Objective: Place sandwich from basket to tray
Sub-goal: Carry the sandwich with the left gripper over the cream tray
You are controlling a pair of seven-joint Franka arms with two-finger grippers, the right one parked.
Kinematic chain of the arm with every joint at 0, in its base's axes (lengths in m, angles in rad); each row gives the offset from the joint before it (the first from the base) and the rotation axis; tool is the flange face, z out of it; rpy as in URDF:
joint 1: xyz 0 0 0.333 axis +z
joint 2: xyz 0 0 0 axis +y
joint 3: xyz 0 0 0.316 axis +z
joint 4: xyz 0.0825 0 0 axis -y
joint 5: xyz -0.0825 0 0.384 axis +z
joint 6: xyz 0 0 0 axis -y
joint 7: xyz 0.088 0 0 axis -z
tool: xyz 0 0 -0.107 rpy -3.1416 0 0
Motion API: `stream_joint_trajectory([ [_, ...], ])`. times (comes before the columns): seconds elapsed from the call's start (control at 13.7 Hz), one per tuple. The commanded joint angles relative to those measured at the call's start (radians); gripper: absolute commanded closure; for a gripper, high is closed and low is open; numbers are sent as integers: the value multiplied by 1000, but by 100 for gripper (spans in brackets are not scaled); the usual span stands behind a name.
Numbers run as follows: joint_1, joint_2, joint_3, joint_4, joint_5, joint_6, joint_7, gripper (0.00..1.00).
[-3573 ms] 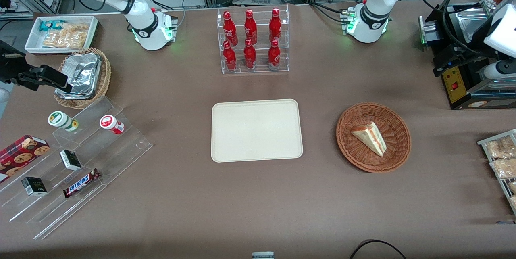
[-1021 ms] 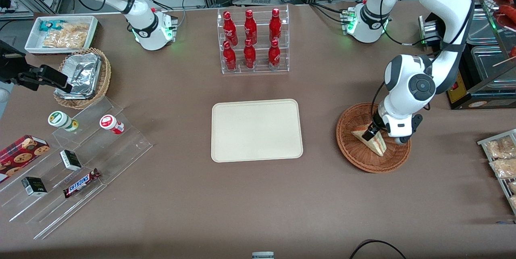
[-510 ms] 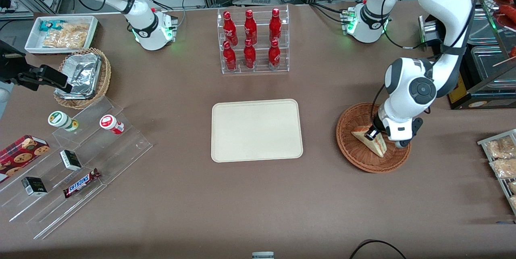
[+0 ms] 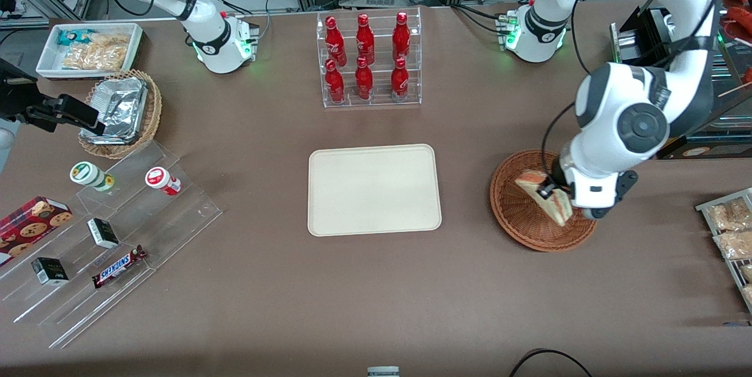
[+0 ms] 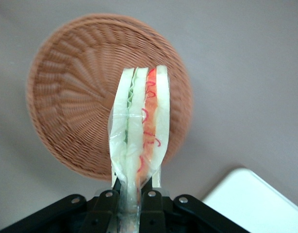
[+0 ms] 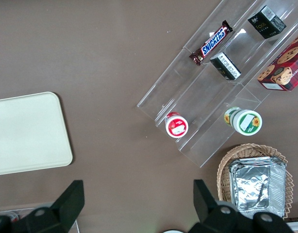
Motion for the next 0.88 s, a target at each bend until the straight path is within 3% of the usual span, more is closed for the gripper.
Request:
stream_joint_trajectory([
  [0.0,-112,39,3,58,3,-20,-15,96],
  [0.29,-288,183,3,170,14,-4,3,96],
  [0.44,-376,276,4,230,19,81,-12,95],
  [0.8,-474,386,3,247,17,271,-31,93],
])
